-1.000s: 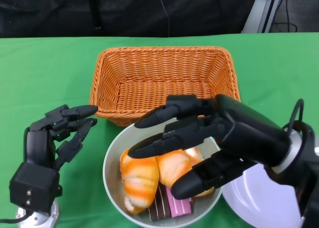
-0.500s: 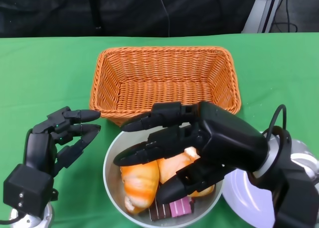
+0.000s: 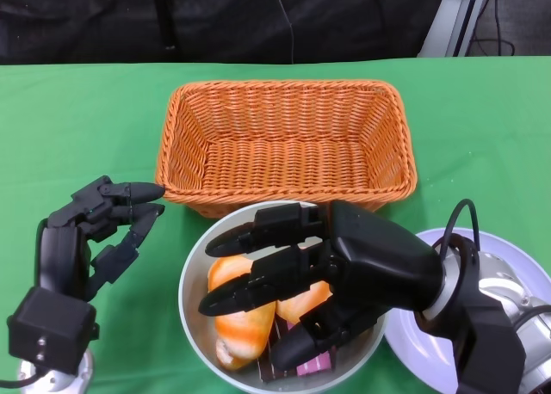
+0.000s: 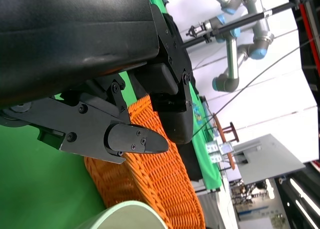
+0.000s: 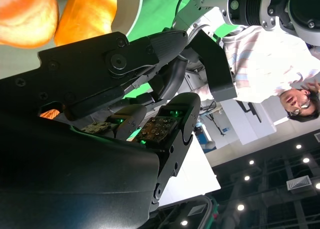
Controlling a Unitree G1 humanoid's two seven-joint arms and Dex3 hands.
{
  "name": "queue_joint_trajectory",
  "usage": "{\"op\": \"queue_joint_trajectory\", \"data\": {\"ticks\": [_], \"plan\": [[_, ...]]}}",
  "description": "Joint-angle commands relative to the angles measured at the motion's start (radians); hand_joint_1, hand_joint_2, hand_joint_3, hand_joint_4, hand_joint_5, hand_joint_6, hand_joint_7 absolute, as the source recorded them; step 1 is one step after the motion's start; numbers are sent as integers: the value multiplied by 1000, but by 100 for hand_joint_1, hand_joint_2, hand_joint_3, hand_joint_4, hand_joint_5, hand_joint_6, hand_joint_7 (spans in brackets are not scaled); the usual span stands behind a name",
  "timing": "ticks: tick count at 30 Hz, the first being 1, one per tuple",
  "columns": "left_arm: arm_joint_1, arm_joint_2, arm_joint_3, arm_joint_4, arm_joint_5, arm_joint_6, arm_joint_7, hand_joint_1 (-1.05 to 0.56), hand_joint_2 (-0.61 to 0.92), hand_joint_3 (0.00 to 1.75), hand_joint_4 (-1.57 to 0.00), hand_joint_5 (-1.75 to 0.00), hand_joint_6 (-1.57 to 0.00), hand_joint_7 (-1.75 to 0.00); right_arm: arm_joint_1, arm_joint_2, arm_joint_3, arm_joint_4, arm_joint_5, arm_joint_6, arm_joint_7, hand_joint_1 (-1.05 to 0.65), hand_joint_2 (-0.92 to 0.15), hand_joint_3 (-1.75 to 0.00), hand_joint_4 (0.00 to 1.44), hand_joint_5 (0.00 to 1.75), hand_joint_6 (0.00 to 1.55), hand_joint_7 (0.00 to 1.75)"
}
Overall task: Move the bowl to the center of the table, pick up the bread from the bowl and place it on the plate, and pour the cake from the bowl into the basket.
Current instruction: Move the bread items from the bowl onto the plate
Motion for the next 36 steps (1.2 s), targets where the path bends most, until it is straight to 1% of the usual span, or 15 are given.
{"op": "queue_joint_trajectory", "data": {"ticks": [1, 5, 12, 18, 25, 29, 36], "plan": [[-10, -9, 5, -3, 29, -2, 85, -19, 92, 27, -93, -55, -92, -61, -31, 6, 8, 53, -11, -42, -26, -74, -92, -3, 79, 18, 77, 1], [-14, -11, 0, 3, 52, -3, 136, -19, 92, 29, -94, -55, -93, -61, -45, 12, 11, 119, -54, -77, -57, -73, -92, -3, 79, 16, 77, 1], [-17, -9, -4, 13, 53, -10, 138, -20, 92, 28, -93, -57, -92, -62, -79, 30, 7, 233, -158, -150, -160, -71, -92, -5, 78, 13, 78, 1], [-18, -16, -6, 13, 63, 11, 171, -23, 92, 25, -94, -58, -94, -64, -127, 34, 12, 309, -327, -187, -305, -65, -92, -7, 79, 11, 79, 1], [-20, -21, -7, 17, 54, 18, 170, -19, 92, 27, -93, -60, -93, -64, -189, 28, 51, 377, -489, -172, -481, -61, -91, -3, 80, 8, 80, 1], [-21, -20, -9, 19, 59, 15, 174, -18, 92, 28, -93, -60, -93, -63, -226, 15, 92, 406, -560, -140, -552, -60, -92, -2, 78, 6, 79, 0], [-18, -21, -14, 15, 65, 24, 199, -20, 92, 27, -92, -61, -94, -63, -275, 5, 159, 474, -625, -111, -665, -59, -88, 0, 80, 5, 79, 0]]}}
